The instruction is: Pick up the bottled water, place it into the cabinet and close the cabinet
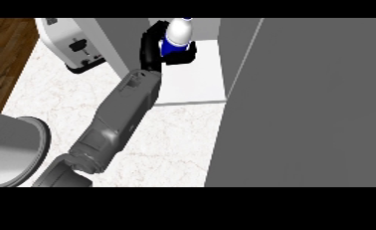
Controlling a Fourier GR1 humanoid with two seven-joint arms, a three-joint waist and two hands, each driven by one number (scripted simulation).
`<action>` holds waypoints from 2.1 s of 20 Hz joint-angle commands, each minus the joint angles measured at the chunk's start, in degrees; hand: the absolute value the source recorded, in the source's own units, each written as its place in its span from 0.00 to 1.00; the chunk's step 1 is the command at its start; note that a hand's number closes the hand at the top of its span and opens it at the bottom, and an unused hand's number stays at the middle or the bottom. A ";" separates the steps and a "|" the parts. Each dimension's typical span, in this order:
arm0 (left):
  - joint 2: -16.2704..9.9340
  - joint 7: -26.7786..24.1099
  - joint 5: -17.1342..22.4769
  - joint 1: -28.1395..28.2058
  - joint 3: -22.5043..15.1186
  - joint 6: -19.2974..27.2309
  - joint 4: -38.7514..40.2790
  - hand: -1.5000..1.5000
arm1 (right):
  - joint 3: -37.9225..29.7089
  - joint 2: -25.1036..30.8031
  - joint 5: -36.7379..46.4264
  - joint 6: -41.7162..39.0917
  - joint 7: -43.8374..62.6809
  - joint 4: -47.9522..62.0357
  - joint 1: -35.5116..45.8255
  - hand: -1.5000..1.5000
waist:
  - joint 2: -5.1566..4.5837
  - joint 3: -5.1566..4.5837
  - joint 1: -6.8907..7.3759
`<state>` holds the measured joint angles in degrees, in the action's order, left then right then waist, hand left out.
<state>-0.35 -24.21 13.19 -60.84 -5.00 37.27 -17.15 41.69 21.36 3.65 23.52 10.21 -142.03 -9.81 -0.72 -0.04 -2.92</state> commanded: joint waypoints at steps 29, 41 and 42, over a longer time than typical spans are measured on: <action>-0.68 -8.82 -4.47 -1.23 1.31 1.42 10.58 0.00 | 0.02 2.91 -1.46 -1.63 -3.52 -3.21 -1.75 0.00 | -0.89 -0.07 -1.62; 0.35 -19.32 3.51 2.25 6.64 -19.66 0.96 1.00 | 2.83 4.02 2.09 0.35 0.66 -6.88 -3.57 0.00 | 0.64 -0.07 1.10; 0.36 -17.66 4.65 1.34 5.43 -21.99 0.62 1.00 | 0.79 2.29 0.29 0.29 0.62 -4.36 -0.60 0.00 | 0.55 -0.06 1.16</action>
<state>0.13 -41.86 15.54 -60.66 0.08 21.67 -14.29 42.41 24.07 1.79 23.28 6.89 -142.09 -11.42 -0.79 -0.15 -3.13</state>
